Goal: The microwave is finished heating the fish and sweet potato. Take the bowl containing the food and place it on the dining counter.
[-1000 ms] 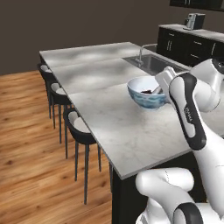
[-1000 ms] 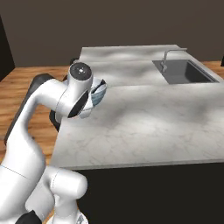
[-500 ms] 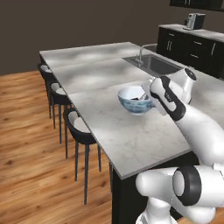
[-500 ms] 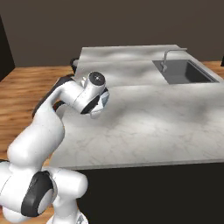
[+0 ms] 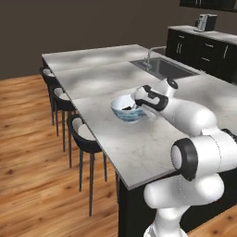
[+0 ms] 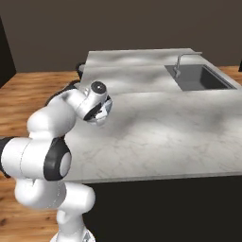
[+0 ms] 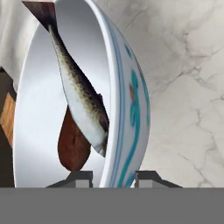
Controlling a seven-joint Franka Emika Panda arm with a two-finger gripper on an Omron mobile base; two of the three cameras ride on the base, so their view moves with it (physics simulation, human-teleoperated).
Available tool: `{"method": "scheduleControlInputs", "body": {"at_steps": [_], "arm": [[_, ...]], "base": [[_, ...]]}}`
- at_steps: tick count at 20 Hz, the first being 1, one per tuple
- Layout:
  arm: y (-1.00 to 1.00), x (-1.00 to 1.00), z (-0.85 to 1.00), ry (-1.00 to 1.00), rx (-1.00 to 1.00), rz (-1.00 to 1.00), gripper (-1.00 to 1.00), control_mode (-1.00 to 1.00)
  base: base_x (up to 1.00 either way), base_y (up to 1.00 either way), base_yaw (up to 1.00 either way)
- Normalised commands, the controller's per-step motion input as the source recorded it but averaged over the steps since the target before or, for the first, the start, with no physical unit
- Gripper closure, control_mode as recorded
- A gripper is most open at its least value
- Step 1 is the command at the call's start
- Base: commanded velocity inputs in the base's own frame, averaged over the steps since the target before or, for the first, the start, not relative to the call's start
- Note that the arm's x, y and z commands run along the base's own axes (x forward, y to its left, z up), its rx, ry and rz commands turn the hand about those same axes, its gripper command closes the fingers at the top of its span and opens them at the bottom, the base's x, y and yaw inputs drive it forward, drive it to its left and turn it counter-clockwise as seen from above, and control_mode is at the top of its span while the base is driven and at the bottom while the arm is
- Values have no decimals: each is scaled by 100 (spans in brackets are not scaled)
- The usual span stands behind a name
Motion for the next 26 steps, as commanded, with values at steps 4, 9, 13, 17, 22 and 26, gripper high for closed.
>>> {"method": "scheduleControlInputs", "body": {"at_steps": [4,9,13,17,22,26], "arm": [[18,50,-77,10,-12,4,100,-100],[8,40,-70,5,-1,5,100,-100],[12,36,-48,0,0,4,100,-100],[21,29,-50,0,0,1,100,-100],[9,8,-18,2,0,1,-100,-100],[-4,-44,10,-1,1,0,-100,-100]], "base": [[0,0,0],[0,0,0],[0,0,0],[0,0,0],[0,0,0],[0,0,0]]}}
